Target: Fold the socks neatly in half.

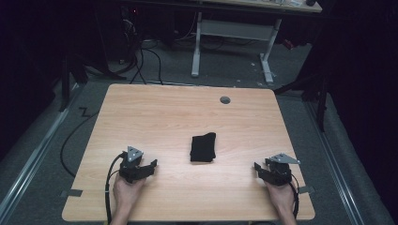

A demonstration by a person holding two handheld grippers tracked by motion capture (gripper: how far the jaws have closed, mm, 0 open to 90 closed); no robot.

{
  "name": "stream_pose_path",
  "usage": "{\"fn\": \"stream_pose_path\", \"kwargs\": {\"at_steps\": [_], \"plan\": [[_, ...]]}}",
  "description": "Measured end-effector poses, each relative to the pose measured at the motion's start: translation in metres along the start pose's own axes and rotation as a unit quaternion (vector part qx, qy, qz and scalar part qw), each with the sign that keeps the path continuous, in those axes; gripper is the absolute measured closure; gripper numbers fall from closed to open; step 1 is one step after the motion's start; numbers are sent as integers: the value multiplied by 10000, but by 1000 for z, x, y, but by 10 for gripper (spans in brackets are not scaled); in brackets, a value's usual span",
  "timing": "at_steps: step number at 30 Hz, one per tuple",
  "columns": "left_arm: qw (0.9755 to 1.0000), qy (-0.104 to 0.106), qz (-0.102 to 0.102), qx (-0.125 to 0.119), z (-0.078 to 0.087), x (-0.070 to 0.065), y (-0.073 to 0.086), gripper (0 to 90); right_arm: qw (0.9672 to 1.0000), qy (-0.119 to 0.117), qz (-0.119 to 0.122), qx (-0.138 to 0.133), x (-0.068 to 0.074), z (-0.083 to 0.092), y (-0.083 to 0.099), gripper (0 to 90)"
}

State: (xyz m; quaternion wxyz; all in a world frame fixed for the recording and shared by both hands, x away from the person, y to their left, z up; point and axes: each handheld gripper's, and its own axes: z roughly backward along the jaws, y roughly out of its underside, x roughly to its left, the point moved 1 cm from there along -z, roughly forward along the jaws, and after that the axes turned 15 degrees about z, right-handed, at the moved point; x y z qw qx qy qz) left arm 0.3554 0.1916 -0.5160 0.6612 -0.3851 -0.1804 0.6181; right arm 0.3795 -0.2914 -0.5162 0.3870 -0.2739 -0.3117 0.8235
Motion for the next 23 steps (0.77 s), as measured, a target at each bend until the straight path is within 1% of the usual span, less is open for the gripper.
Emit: {"fn": "stream_pose_path", "kwargs": {"at_steps": [1, 2, 3, 4, 23], "plan": [[10000, 0, 0, 0, 0, 0, 0, 311, 10000, -3, 19, 5, 0, 0, 0, 436], [9999, -121, -109, 11, -1, -3, 0, 311, 10000, -6, 0, 6, 0, 0, 0, 416], [9997, -170, -184, 24, -1, -4, 1, 309, 10000, -5, -18, 15, 0, 0, 0, 402], [9996, -171, -203, 26, -2, -5, 1, 300, 10000, 20, -23, 20, -1, -1, 0, 393], [9997, -132, -213, 47, -2, -5, 1, 282, 10000, 30, -34, 30, 0, -1, 0, 390]]}}
